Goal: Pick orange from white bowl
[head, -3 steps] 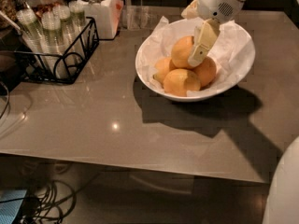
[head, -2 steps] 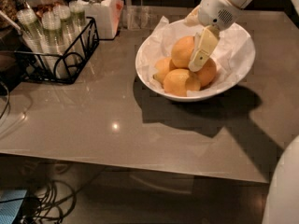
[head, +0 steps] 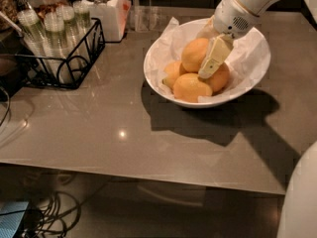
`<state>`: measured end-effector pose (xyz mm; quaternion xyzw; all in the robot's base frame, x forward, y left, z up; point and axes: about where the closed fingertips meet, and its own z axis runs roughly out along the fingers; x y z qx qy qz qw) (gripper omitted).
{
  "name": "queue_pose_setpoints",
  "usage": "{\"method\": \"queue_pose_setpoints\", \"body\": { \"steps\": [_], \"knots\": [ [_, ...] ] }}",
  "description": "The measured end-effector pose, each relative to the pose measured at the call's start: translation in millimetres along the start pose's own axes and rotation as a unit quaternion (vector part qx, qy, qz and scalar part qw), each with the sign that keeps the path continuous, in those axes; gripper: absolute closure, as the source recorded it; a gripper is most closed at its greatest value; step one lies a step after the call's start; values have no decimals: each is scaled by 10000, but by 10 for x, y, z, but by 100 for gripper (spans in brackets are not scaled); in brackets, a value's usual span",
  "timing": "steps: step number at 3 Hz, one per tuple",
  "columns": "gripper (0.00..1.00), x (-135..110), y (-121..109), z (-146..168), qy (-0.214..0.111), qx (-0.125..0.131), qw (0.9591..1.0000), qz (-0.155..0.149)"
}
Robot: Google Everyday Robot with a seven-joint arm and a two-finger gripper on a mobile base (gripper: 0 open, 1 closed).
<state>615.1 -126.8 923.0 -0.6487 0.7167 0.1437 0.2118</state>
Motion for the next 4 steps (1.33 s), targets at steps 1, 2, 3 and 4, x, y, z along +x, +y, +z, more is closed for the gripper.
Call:
{"method": "queue_pose_setpoints", "body": {
  "steps": [1,2,3,4],
  "knots": [
    [42,0,0,0,0,0,10000,0],
    [66,0,0,0,0,0,10000,0],
    [89,-1,0,0,-3,1,10000,0],
    [100,-135,5,-26,-412,44,9991,-33]
  ]
}}
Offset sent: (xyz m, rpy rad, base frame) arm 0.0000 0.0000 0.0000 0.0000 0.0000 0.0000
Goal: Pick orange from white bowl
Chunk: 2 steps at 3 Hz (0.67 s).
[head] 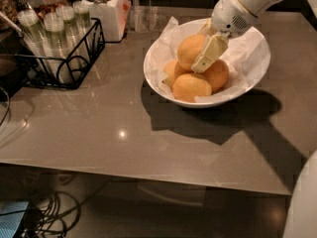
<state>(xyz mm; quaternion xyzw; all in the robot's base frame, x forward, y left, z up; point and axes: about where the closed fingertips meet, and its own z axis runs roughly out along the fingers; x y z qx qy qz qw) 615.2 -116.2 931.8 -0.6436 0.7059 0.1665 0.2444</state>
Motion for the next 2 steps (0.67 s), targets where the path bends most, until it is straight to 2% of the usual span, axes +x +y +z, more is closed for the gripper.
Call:
{"method": "queue_pose_setpoints", "body": {
  "steps": [1,2],
  "knots": [
    [100,-212,268,-242,-469,169,9985,-214],
    [100,-373,896,-682,-956,762,9921,-297]
  ]
}}
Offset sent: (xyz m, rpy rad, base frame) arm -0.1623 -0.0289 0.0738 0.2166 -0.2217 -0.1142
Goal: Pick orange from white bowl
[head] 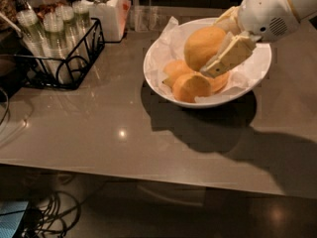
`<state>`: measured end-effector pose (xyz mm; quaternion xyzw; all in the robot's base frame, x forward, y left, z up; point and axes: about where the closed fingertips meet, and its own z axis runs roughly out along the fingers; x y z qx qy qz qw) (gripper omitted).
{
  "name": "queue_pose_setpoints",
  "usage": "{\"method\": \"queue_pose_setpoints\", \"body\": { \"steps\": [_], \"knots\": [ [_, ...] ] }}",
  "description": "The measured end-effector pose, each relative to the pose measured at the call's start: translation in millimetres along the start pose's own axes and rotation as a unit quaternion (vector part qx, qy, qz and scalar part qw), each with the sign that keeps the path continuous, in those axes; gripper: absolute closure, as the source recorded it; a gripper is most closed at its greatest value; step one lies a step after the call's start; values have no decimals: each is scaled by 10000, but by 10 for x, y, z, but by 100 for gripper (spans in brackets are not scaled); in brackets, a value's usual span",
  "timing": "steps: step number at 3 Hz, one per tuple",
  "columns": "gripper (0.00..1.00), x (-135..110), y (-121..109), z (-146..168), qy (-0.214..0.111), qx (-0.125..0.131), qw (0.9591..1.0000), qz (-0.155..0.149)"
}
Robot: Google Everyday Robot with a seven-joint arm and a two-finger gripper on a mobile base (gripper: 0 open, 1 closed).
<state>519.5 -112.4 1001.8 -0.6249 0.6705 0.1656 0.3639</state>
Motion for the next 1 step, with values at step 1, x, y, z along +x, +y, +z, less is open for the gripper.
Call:
{"method": "queue_pose_setpoints", "body": {
  "steps": [1],
  "knots": [
    [100,1,-3,1,0,0,10000,0]
  ]
}}
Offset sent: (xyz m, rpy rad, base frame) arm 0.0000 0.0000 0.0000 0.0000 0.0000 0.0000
